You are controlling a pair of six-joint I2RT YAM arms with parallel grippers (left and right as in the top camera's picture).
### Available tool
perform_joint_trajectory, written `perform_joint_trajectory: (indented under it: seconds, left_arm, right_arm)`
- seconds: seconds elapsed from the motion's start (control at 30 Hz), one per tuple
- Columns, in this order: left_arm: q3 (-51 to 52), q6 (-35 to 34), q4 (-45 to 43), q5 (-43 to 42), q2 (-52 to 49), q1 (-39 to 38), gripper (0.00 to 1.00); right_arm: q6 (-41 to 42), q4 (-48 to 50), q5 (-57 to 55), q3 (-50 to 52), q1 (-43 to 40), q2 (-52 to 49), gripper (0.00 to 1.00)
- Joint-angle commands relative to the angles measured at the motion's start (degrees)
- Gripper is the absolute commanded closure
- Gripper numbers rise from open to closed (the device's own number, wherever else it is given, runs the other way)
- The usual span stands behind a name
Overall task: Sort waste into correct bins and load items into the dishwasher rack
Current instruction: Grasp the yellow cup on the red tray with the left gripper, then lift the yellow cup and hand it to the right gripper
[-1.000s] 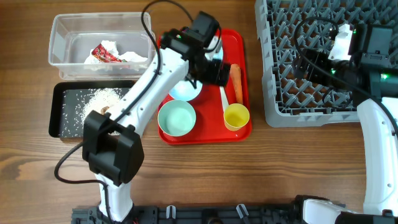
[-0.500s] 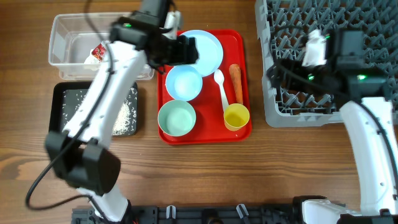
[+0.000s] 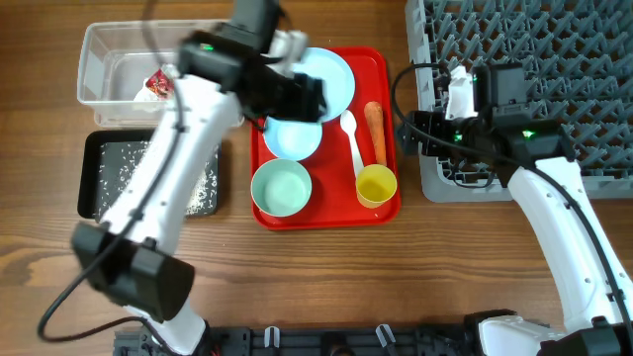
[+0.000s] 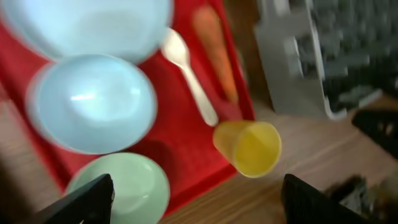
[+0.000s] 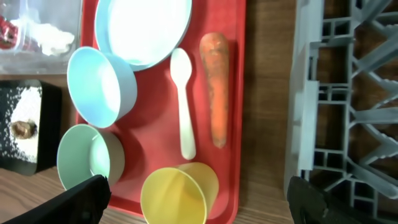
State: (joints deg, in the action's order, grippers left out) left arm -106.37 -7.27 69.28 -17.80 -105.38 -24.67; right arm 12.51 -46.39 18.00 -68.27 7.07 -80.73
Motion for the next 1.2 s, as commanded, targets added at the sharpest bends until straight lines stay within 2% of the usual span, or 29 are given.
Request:
perform_joint_trajectory:
  seconds: [0.0,0.17,0.37,0.57,0.77,1.03,1.13,1.17]
  left_arm:
    - [-0.5,4.3,0.5,0.5,-6.6,-8.9,0.14]
    - [-0.5,4.0,0.2,0.5,-13.9,-15.1,0.18]
    - [-0.5,3.6,0.2,0.7,-19.2,-15.7,0.28]
    - [-0.5,3.6,0.5,0.7,-21.0,-15.7,0.53]
    - [-0.5,3.4,0.4,2.4,-21.0,-15.7,0.96]
    - [-0.5,0.8,-0.3,2.4,-20.4,-14.7,0.96]
    - [-0.5,0.7,0.9,-0.9,-17.7,-11.5,0.96]
    - [-0.5,0.6,0.7,-4.5,-15.3,-8.8,0.96]
  right_arm:
    - [0.5,0.1,0.5,-1.6,-3.8,1.7,0.05]
    - [-2.0,-1.2,0.0,-1.6,-6.2,4.7,0.04]
    - [-2.0,-1.2,-0.6,-1.6,-7.5,5.9,0.04]
    - [-2.0,-1.3,-0.6,-1.6,-7.5,5.9,0.04]
    - [-2.1,-1.2,-0.6,-1.6,-7.5,5.9,0.04]
    - [-1.8,-1.0,-1.4,-1.6,-7.5,5.9,0.04]
    - [-1.9,-0.1,0.7,-1.6,-7.5,6.0,0.04]
    - [-2.0,0.8,2.6,-1.6,-7.5,6.1,0.04]
